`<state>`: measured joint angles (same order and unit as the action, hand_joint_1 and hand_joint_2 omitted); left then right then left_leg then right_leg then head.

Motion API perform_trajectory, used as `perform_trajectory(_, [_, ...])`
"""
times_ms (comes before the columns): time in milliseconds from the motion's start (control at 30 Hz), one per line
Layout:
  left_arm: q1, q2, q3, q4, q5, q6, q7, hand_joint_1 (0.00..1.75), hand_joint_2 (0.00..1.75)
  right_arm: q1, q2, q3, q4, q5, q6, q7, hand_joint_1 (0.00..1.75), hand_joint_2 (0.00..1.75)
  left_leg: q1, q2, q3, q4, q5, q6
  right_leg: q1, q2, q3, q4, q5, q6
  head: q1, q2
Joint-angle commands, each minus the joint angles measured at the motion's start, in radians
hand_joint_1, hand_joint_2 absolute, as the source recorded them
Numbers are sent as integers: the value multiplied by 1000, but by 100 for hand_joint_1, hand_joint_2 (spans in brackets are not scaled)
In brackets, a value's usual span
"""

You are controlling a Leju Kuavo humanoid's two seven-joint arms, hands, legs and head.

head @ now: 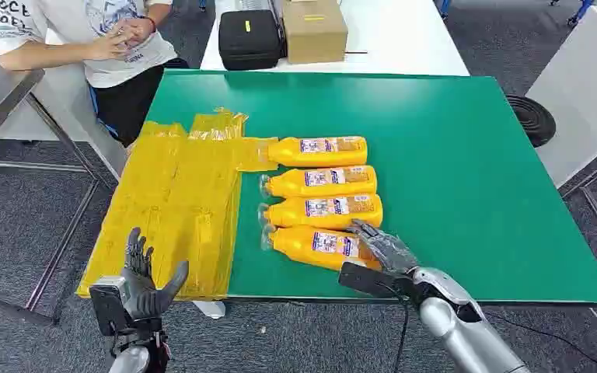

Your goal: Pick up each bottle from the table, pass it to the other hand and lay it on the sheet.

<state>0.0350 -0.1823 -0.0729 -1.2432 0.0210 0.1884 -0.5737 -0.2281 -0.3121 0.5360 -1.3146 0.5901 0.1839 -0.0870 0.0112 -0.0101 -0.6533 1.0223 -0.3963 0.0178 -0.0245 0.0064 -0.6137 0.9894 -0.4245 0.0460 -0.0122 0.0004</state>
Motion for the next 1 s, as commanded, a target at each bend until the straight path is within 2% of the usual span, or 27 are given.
perform_trajectory(33, [-25, 17, -5, 67, 4, -11, 4, 0, 175, 17, -21, -17, 111, -7, 35, 3, 3, 175, 1, -2, 5, -2, -1, 0, 1, -3, 7, -3, -1, -2, 0, 0])
perform_trajectory(400, [-27, 18, -6, 83, 9, -17, 1, 0, 175, 29, -28, -27, 121, -22, 49, -1, 9, 175, 0, 0, 3, -1, -1, -1, 1, -1, 4, -2, -1, -2, 0, 0])
perform_trajectory(567, [-25, 18, 1, 75, 13, -17, 0, 0, 175, 2, -16, -26, 143, -25, 51, 0, 38, 175, 1, 0, 5, -1, -2, -1, 1, -1, 6, -2, -1, -2, 0, 0])
perform_trajectory(800, [-17, 17, 2, 79, 18, -15, -2, 0, 175, 9, -28, -27, 118, -30, 45, -7, 37, 175, 1, 0, 3, -1, -2, -1, 1, -1, 3, -1, -1, -2, 0, 0])
perform_trajectory(833, [-16, 16, 2, 79, 18, -15, -3, 0, 175, 11, -29, -27, 114, -30, 45, -7, 52, 175, 0, 0, 3, -1, -1, -1, 1, -1, 3, -1, -1, -2, 0, 0])
perform_trajectory(867, [-15, 15, 2, 78, 19, -14, -3, 0, 175, 13, -31, -27, 108, -30, 43, -7, 82, 175, 1, 1, 5, -2, -2, -1, 1, -1, 6, -2, -1, -3, 0, 0])
perform_trajectory(900, [-15, 14, 1, 77, 20, -14, -3, 0, 175, 11, -30, -28, 106, -30, 43, -7, 99, 175, 1, 1, 8, -2, -3, -1, 2, -1, 9, -3, -2, -4, 0, 0])
perform_trajectory(933, [-15, 14, 1, 77, 20, -14, -3, 0, 175, 11, -30, -28, 106, -30, 43, -7, 147, 175, 0, 0, 4, -1, -2, -1, 1, -1, 4, -2, -1, -2, 0, 0])
perform_trajectory(967, [-15, 13, 2, 77, 20, -13, -4, 0, 175, 9, -30, -32, 107, -34, 42, -8, 164, 175, 0, 0, 5, -2, -3, -1, 1, -1, 6, -2, -2, -3, 0, 0])
perform_trajectory(1000, [-15, 13, 2, 77, 21, -13, -4, 0, 175, 9, -30, -34, 107, -35, 41, -8, 171, 175, 1, 1, 7, -2, -3, -1, 2, -1, 8, -3, -2, -3, 0, 0])
